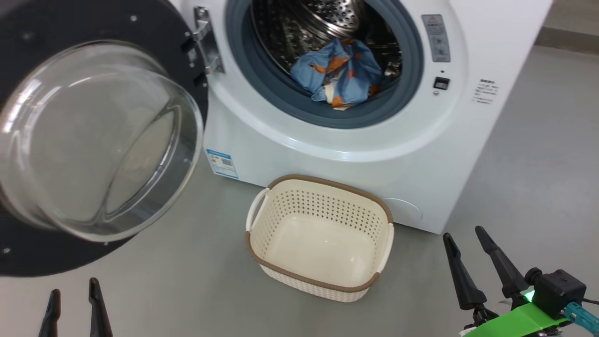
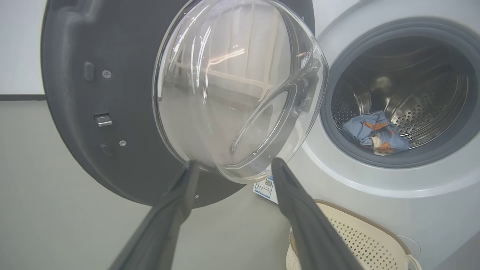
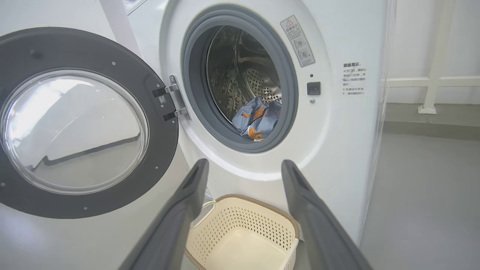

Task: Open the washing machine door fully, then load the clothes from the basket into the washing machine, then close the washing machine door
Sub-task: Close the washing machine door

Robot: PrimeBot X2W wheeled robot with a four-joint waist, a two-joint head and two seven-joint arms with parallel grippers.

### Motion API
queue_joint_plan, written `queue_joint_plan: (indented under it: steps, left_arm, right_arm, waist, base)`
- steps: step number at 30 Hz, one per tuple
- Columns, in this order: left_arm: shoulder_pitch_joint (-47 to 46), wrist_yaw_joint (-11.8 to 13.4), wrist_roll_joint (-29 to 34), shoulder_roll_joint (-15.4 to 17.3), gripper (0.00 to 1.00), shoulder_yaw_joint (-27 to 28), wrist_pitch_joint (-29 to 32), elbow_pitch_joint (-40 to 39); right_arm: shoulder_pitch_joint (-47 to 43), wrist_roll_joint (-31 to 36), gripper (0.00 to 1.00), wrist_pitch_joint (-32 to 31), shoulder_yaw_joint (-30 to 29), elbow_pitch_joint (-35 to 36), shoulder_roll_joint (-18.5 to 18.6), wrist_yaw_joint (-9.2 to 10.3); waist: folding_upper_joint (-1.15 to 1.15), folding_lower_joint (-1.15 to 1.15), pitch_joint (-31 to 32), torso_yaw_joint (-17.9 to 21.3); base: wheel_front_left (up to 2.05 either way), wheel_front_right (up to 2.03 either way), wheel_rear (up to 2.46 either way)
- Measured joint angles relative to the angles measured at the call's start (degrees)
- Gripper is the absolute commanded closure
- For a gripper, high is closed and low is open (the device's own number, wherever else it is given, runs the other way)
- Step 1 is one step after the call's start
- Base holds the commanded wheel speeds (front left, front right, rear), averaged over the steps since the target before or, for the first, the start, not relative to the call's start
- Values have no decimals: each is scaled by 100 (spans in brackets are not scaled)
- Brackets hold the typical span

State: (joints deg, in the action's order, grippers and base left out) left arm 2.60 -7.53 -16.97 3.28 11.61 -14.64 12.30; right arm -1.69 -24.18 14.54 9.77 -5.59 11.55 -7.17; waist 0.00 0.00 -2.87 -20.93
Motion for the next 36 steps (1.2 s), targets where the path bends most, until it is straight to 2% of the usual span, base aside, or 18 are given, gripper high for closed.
queue_joint_plan:
  steps: [5,14,29,30,31,33,36]
  left_arm:
    - [14,0,48,-41,0,21,0,-71]
    - [125,0,47,-68,0,56,0,-130]
    - [126,0,-8,-90,0,151,0,-301]
    - [126,0,-30,-92,22,158,0,-327]
    - [126,0,-33,-94,55,171,0,-370]
    - [125,0,-58,-96,100,212,0,-488]
    - [112,0,-152,-94,100,318,0,-664]
  right_arm:
    - [1,-1,0,-1,87,-1,2,0]
    - [2,-5,0,0,131,0,8,0]
    - [139,-56,0,0,335,-55,100,0]
    - [139,-56,0,0,336,-56,100,0]
    - [139,-56,0,-1,336,-56,100,0]
    - [139,-56,0,0,336,-56,99,0]
    - [138,-56,0,-1,333,-56,98,0]
  waist:
    - [0,0,73,-355]
    - [0,0,89,-716]
    - [0,0,39,-817]
    - [0,0,42,-815]
    - [0,0,47,-814]
    - [0,0,55,-811]
    - [0,0,59,-807]
  base:
    - [0,0,0]
    - [0,0,0]
    - [0,0,0]
    - [0,0,0]
    - [0,0,0]
    - [0,0,0]
    - [0,0,0]
